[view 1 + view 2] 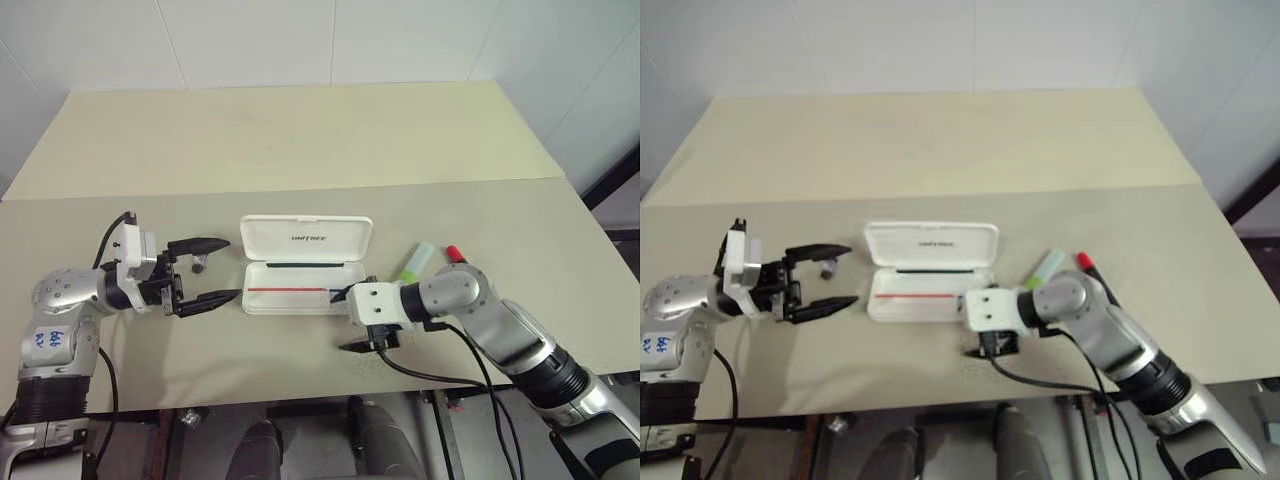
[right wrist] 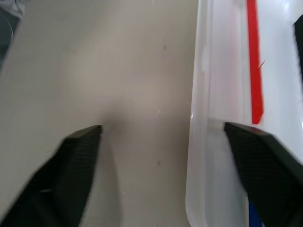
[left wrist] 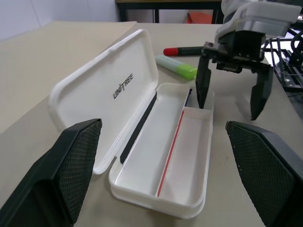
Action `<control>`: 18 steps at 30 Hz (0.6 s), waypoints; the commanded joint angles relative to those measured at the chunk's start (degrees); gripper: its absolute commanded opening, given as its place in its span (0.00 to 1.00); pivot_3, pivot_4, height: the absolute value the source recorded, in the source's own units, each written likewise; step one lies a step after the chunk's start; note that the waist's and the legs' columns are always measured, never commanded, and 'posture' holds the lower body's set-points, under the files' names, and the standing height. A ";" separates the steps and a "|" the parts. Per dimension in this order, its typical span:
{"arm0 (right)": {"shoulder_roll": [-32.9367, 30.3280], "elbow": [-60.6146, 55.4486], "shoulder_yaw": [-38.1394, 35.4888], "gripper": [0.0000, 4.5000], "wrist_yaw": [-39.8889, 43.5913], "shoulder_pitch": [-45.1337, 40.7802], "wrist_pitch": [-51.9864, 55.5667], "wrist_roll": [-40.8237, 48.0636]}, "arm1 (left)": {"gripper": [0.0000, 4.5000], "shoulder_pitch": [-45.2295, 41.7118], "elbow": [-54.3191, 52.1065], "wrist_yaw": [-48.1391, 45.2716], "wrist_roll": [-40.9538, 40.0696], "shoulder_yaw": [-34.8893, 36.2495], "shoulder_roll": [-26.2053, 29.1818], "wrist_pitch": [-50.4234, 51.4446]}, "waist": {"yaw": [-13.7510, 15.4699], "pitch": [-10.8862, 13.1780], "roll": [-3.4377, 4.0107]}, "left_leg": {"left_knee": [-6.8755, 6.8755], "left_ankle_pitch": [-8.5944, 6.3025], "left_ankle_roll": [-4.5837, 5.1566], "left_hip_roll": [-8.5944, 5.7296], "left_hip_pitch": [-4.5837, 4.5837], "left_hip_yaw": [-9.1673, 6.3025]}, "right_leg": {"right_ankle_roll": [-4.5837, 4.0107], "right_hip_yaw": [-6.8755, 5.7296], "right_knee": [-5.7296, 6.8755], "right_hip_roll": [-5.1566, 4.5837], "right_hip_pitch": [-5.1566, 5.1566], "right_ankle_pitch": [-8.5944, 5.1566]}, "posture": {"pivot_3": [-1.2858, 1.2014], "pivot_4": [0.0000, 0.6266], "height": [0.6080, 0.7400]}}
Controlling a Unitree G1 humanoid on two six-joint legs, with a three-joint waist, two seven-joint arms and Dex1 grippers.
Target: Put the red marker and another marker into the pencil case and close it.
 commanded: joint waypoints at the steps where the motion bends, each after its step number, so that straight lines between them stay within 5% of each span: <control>1: -0.97 -4.65 -3.81 0.99 -0.05 0.76 0.94 2.86 | 1.00 -1.63 0.20 -0.19 -0.54 -0.13 -0.49 -0.60 | 0.03 0.00 0.00 | 0.01 0.00 0.00 0.00 0.00 0.00 | 0.00 0.00 0.02 0.00 0.00 0.00 | 0.52 0.24 1.00; 12: -7.56 -9.43 -26.23 0.99 -3.10 3.11 12.44 16.34 | 1.00 -1.23 -0.46 -1.12 -1.30 0.07 -1.57 -0.49 | 0.54 0.00 -0.01 | 0.13 0.00 0.00 0.00 0.00 0.00 | -0.20 0.01 0.11 0.00 0.01 -0.11 | 0.52 0.24 1.00; 18: -14.66 -4.05 -34.99 0.99 -7.42 8.03 16.44 15.19 | 1.00 -0.12 -1.15 -0.73 -1.16 -0.20 -2.04 -0.61 | 1.34 -0.01 -0.01 | 0.11 0.00 0.00 0.00 -0.01 0.01 | -0.32 0.01 0.06 0.00 0.01 -0.18 | 0.52 0.24 1.00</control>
